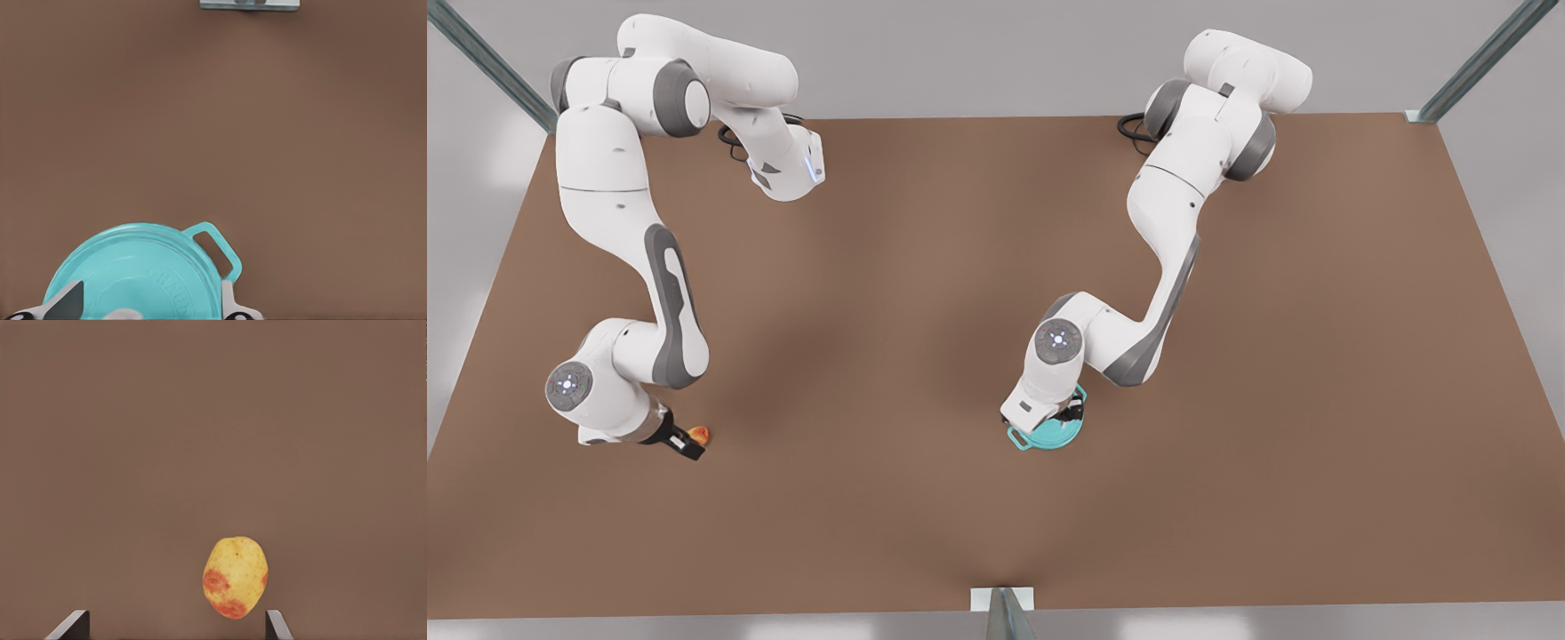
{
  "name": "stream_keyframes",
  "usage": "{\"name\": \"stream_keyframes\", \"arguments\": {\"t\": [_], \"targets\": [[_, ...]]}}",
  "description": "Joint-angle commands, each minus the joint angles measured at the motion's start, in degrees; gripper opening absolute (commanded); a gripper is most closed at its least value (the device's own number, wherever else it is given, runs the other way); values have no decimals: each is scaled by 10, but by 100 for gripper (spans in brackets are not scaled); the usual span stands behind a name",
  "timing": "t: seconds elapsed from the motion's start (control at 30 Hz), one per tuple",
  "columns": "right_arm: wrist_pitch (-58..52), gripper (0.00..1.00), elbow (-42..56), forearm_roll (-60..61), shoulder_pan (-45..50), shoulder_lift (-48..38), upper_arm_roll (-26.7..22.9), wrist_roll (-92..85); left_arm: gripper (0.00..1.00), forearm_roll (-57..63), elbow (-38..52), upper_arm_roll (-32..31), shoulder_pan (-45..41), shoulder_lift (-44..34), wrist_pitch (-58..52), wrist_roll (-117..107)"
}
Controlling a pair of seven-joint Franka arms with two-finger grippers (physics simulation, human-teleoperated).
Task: Open the pot lid and put the potato into the pot
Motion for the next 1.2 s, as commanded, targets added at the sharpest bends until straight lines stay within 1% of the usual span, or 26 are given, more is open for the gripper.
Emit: {"name": "stream_keyframes", "arguments": {"t": [0.0, 0.07, 0.13, 0.2, 0.47, 0.53, 0.57, 0.6, 0.63, 0.7, 0.83, 0.9, 0.97, 1.03, 1.07, 1.13, 1.17], "targets": [[8, 97, 1, 3, -1, 7, 0, 79, 100, 4, -3, 0, 0, -1, -9, 27], [19, 97, 1, 4, -9, 16, 0, 79, 100, 15, -9, 0, 0, -3, -19, 27], [28, 100, -3, 14, -9, 22, 0, 82, 100, 14, -17, 0, -1, -4, -38, 27], [44, 99, -12, 14, -10, 30, 0, 72, 100, 13, -28, 0, 0, -5, -38, 28], [45, 98, -20, 9, -10, 43, 0, 63, 100, 14, -48, 0, 3, -8, -38, 39], [45, 98, -26, 8, -10, 43, 0, 48, 79, 13, -47, 0, 6, -11, -38, 36], [45, 97, -29, 8, -11, 43, 0, 48, 64, 10, -47, 0, 6, -11, -38, 32], [45, 97, -30, 8, -13, 43, 0, 40, 54, 10, -45, 0, 6, -12, -38, 32], [45, 97, -30, 8, -13, 43, 0, 38, 51, 11, -43, 0, 6, -12, -40, 33], [45, 96, -34, 8, -12, 43, 0, 36, 46, 13, -38, 0, 7, -12, -47, 34], [45, 93, -36, 7, -13, 43, 0, 26, 45, 11, -16, 6, 15, -17, -97, 63], [45, 93, -36, 7, -13, 44, 0, 19, 45, 6, -16, -1, 65, -29, -130, 157], [45, 89, -36, 8, -13, 48, -1, 15, 46, -18, -16, -6, 145, -34, -133, 308], [45, 88, -36, 8, -13, 49, -1, 13, 46, -19, -17, -6, 197, -24, -87, 440], [45, 87, -36, 8, -13, 49, -1, 13, 46, -46, -20, -5, 213, -10, -55, 483], [46, 86, -36, 8, -13, 50, -1, 12, 46, -49, -20, -5, 220, 26, 12, 503], [46, 85, -35, 8, -13, 50, -1, 12, 46, -49, -19, -5, 220, 34, 21, 502]]}}
